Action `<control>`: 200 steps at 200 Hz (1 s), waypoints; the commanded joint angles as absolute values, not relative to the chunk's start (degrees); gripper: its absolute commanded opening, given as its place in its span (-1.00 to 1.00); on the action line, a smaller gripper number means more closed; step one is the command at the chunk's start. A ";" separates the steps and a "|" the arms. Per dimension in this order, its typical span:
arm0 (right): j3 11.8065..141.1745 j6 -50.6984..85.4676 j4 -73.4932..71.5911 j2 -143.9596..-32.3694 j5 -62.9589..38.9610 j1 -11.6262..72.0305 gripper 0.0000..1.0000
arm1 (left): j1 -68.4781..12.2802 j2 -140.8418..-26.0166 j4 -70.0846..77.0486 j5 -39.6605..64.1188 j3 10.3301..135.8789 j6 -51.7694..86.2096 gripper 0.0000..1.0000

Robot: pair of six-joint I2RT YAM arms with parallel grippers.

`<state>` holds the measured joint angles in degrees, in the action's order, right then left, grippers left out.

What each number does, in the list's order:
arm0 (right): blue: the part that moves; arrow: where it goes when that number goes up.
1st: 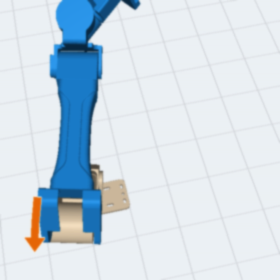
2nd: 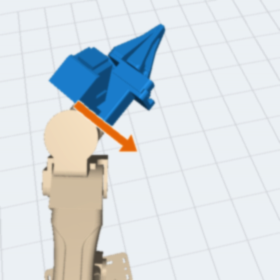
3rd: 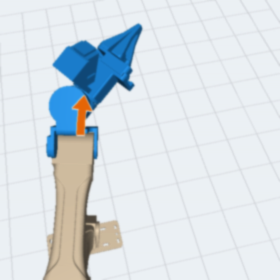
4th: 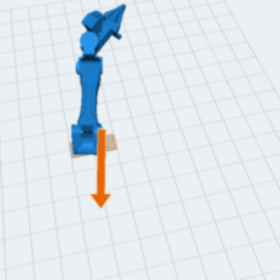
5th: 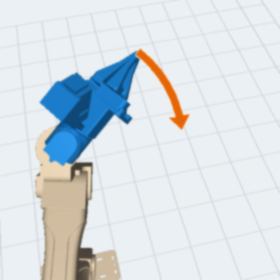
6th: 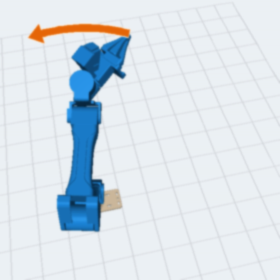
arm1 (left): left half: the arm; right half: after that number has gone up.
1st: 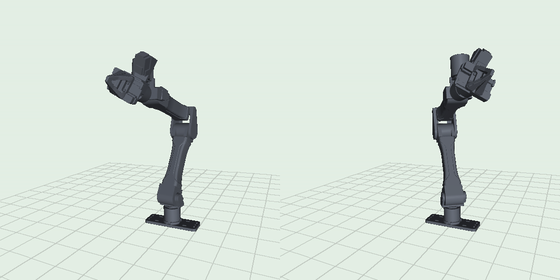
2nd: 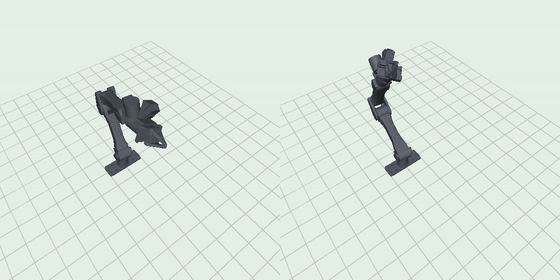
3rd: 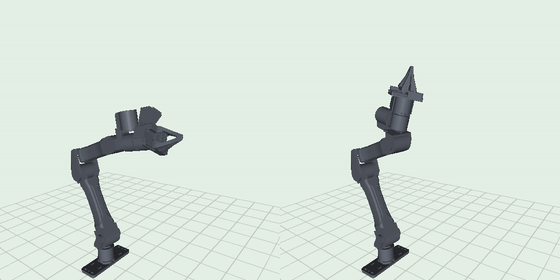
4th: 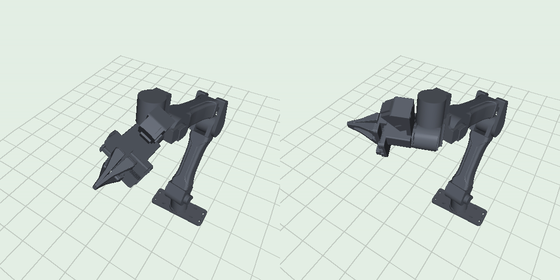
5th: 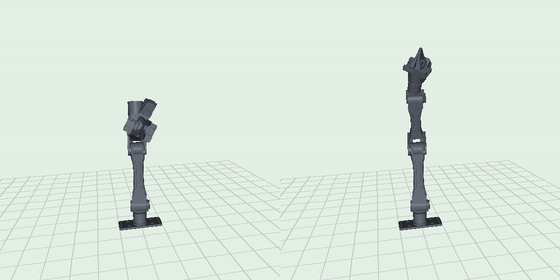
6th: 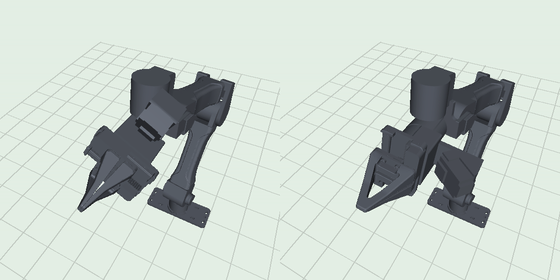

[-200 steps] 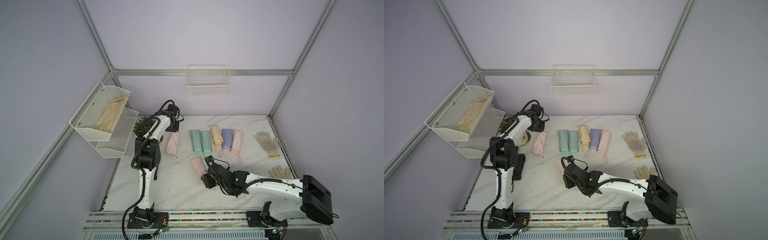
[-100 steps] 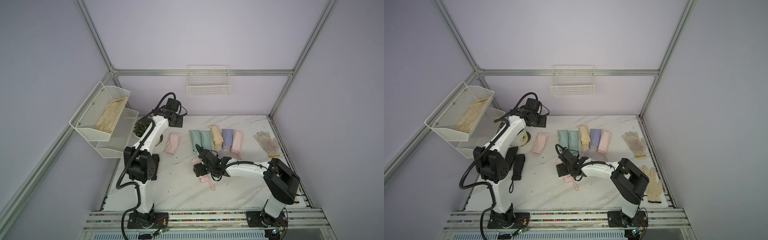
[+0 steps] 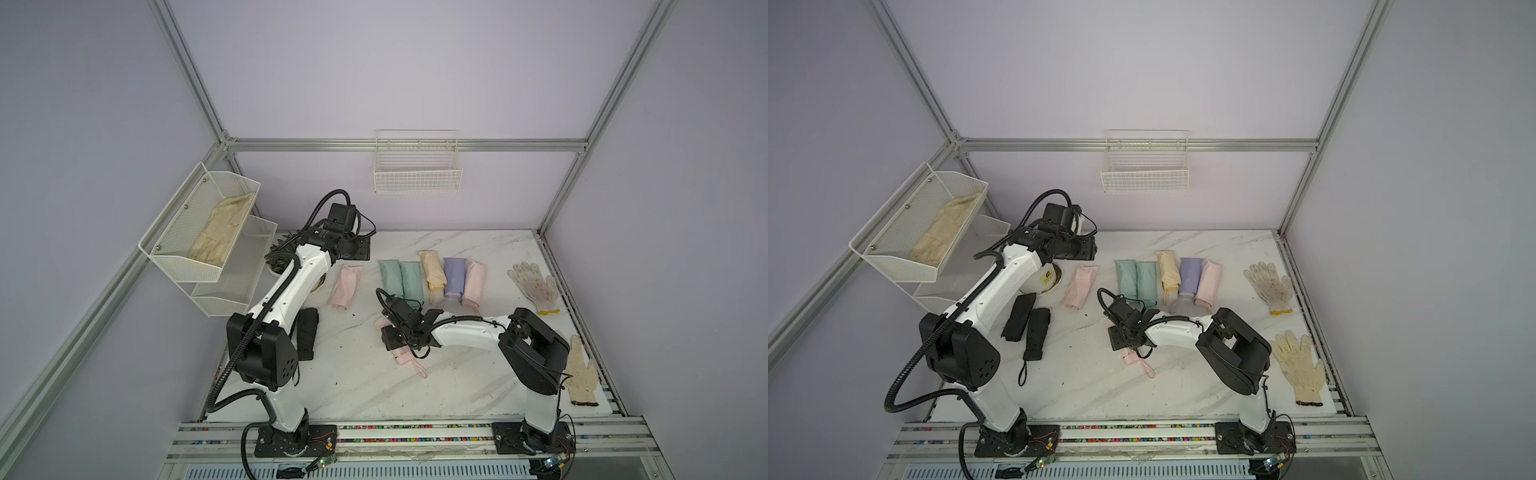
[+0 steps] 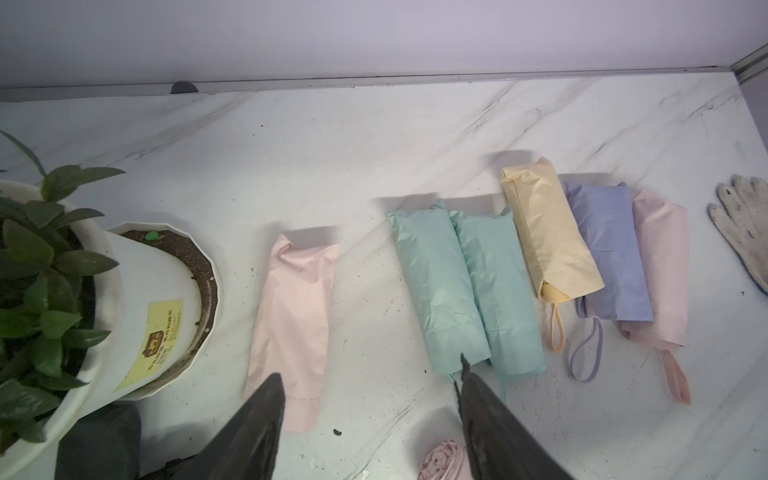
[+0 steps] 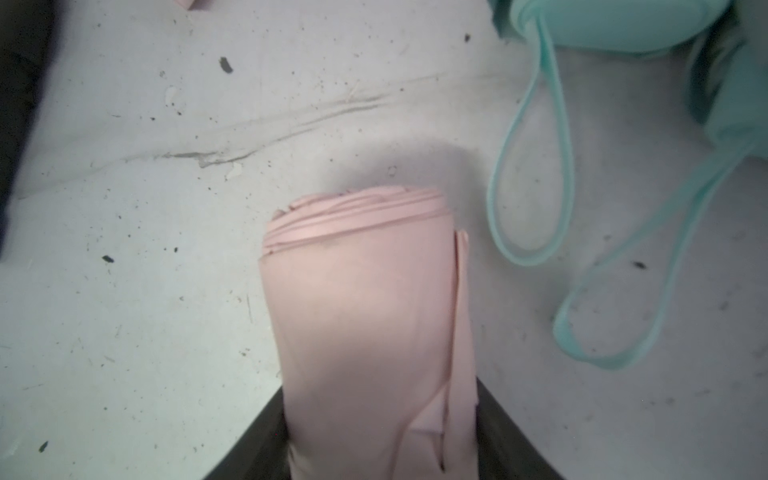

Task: Take umbrellas out of sleeves
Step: Move the umbrella to the center of the board.

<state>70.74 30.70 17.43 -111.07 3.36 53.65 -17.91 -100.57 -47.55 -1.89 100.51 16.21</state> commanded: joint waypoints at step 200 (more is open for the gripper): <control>101.34 61.16 0.08 -138.50 -8.06 44.52 0.15 | -14.06 -91.76 -43.28 3.22 97.28 19.12 0.34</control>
<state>99.85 56.45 2.90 -135.70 -4.40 44.14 -14.90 -94.70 -44.99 1.91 98.63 18.46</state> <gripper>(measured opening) 0.577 0.669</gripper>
